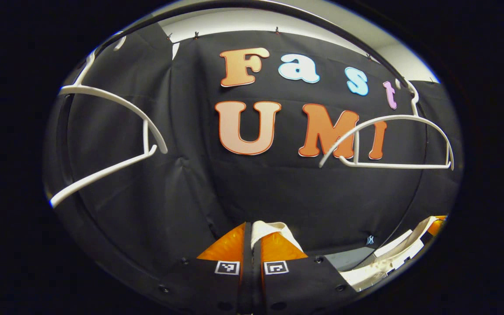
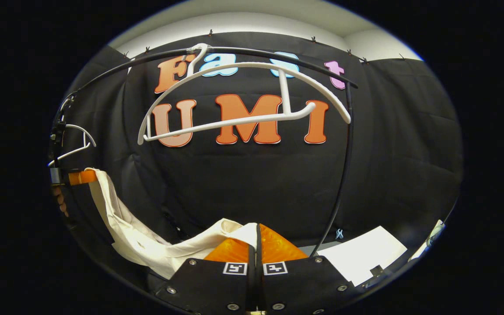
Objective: Grasp the clothes on the hanger with both hands and then place them into the laundry hamper below.
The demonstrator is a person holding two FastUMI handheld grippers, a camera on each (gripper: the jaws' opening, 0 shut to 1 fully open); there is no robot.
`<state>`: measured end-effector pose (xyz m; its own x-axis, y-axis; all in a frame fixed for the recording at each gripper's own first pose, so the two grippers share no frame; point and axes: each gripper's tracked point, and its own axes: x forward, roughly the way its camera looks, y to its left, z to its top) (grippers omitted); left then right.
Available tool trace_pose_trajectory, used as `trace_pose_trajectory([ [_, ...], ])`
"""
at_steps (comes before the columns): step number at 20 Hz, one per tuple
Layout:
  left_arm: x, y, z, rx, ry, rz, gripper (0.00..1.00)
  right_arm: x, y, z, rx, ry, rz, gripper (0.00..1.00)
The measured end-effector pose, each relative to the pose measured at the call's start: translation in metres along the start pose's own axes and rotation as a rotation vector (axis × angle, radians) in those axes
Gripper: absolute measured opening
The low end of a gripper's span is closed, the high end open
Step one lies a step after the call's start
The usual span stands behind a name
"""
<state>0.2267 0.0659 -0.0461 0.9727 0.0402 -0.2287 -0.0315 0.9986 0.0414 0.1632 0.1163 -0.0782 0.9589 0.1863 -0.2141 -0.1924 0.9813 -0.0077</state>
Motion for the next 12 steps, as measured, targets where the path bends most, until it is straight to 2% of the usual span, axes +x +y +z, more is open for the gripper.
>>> trace_pose_trajectory([
  [12, -0.020, -0.096, -0.033, 0.021, 0.071, -0.202, 0.06, -0.010, 0.058, -0.012, 0.005, 0.017, 0.075, 0.00],
])
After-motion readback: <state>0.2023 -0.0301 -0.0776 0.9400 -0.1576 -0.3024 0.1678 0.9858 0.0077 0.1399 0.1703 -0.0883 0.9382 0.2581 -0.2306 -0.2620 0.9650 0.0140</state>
